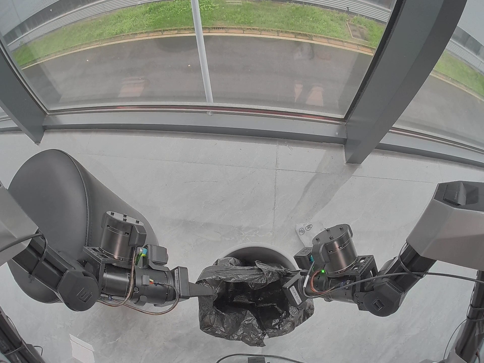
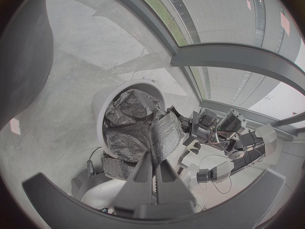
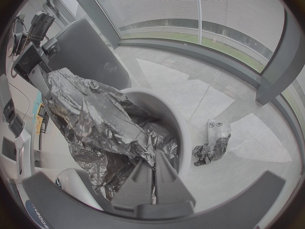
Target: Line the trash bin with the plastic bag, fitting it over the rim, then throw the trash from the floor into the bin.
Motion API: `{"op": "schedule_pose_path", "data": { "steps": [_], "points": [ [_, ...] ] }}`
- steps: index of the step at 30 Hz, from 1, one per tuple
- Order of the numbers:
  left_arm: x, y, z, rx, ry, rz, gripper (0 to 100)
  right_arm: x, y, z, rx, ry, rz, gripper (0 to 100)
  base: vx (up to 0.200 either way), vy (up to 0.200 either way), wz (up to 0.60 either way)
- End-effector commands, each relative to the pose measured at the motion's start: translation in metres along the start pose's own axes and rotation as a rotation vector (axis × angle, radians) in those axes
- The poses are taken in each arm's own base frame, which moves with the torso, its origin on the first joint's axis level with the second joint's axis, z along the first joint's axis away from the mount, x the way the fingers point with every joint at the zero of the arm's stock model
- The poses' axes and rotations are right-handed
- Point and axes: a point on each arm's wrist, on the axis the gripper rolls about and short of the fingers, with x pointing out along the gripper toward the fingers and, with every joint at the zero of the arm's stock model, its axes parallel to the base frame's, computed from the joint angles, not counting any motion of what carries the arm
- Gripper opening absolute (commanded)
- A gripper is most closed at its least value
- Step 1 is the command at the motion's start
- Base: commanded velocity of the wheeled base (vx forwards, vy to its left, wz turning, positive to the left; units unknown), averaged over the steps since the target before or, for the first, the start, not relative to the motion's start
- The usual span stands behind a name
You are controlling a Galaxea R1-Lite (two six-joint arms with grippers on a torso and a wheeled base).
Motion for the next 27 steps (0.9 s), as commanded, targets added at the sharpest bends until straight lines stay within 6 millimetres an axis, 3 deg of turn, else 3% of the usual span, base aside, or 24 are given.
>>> {"op": "schedule_pose_path", "data": {
  "steps": [1, 17, 27],
  "points": [
    [0.0, 0.0, -0.001, -0.003, 0.003, 0.002, 0, -0.002, -0.002, 0.004, 0.003, -0.018, -0.005, 0, 0.0, 0.0, 0.0],
    [0.002, 0.0, 0.009, 0.004, -0.019, -0.004, 0, 0.004, -0.026, 0.016, 0.013, -0.06, -0.062, 0, 0.0, 0.0, 0.0],
    [0.009, 0.01, 0.02, -0.02, -0.032, 0.012, 0, 0.01, -0.035, 0.02, 0.022, -0.073, -0.082, 0, 0.0, 0.0, 0.0]
  ]
}}
